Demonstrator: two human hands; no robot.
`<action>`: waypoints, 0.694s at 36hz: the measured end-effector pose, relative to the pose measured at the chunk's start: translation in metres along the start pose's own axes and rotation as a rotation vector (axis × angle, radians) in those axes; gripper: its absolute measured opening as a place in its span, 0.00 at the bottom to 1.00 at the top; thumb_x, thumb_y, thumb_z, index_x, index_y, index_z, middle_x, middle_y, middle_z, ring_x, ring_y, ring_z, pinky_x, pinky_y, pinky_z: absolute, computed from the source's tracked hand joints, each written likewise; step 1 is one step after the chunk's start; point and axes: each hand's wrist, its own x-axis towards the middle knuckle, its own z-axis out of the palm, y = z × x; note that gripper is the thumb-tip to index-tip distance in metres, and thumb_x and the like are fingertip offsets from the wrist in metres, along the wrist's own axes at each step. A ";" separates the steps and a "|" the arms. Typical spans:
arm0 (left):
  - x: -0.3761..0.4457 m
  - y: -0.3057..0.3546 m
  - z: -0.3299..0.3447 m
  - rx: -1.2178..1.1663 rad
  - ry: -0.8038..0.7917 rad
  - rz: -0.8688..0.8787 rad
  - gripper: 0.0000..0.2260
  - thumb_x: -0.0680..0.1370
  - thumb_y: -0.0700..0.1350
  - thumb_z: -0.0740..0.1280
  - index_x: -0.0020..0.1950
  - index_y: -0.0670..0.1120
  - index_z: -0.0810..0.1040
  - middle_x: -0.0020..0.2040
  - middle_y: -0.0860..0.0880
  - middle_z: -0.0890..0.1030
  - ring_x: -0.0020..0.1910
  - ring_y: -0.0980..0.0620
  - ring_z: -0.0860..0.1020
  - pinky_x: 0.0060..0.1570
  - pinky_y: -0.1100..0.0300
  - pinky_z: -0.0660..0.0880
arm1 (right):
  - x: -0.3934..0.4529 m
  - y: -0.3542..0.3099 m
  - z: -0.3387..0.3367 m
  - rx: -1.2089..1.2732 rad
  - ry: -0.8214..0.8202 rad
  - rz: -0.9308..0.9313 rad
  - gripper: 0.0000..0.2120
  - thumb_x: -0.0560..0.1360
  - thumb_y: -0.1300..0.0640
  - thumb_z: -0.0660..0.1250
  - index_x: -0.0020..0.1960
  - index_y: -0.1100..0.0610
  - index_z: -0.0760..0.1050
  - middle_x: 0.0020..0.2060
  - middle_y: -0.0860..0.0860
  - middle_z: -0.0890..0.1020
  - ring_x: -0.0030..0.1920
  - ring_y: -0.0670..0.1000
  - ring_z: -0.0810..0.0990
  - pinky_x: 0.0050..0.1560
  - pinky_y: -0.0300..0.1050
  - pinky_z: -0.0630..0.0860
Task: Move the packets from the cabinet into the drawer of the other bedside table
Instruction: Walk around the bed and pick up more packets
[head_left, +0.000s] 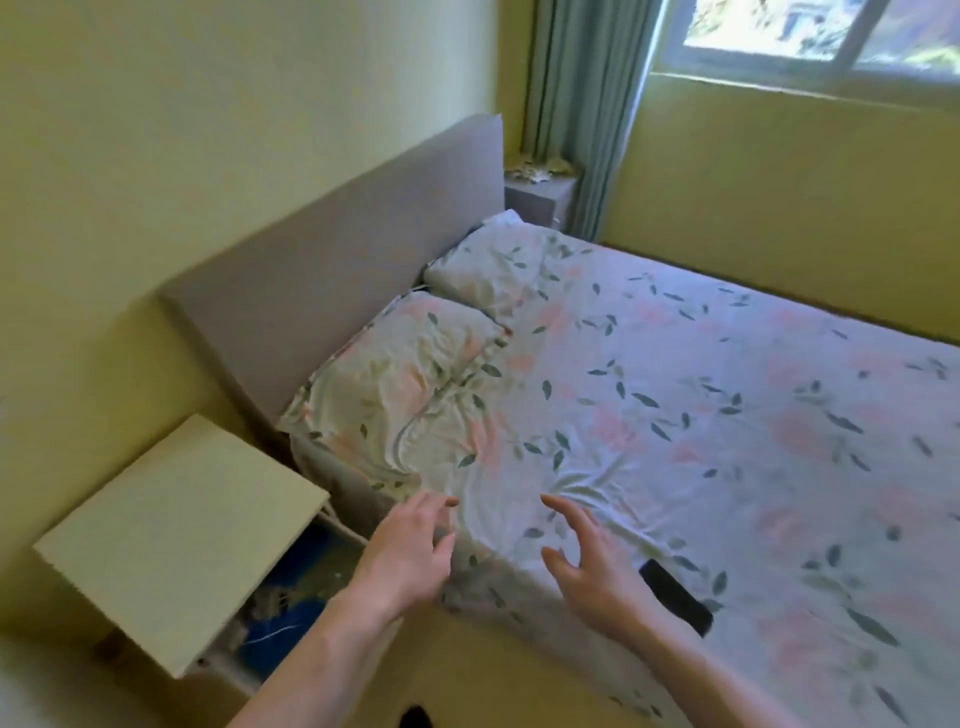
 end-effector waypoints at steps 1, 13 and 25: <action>0.001 0.024 0.009 0.014 -0.002 0.041 0.19 0.81 0.49 0.64 0.73 0.55 0.70 0.69 0.55 0.72 0.69 0.53 0.71 0.72 0.55 0.68 | -0.014 0.018 -0.017 0.015 0.024 0.016 0.27 0.81 0.53 0.65 0.77 0.39 0.61 0.76 0.39 0.64 0.74 0.45 0.66 0.73 0.44 0.64; -0.028 0.302 0.130 0.059 -0.054 0.406 0.21 0.81 0.49 0.66 0.74 0.57 0.68 0.71 0.56 0.71 0.70 0.53 0.70 0.72 0.53 0.68 | -0.180 0.221 -0.192 0.130 0.331 0.165 0.27 0.81 0.51 0.66 0.77 0.40 0.61 0.77 0.40 0.64 0.76 0.45 0.64 0.76 0.47 0.61; -0.044 0.505 0.234 0.234 -0.208 0.713 0.20 0.82 0.54 0.64 0.74 0.60 0.67 0.75 0.58 0.66 0.72 0.53 0.68 0.72 0.55 0.66 | -0.298 0.361 -0.299 0.287 0.576 0.282 0.25 0.81 0.52 0.66 0.75 0.40 0.64 0.70 0.37 0.67 0.70 0.39 0.65 0.72 0.40 0.63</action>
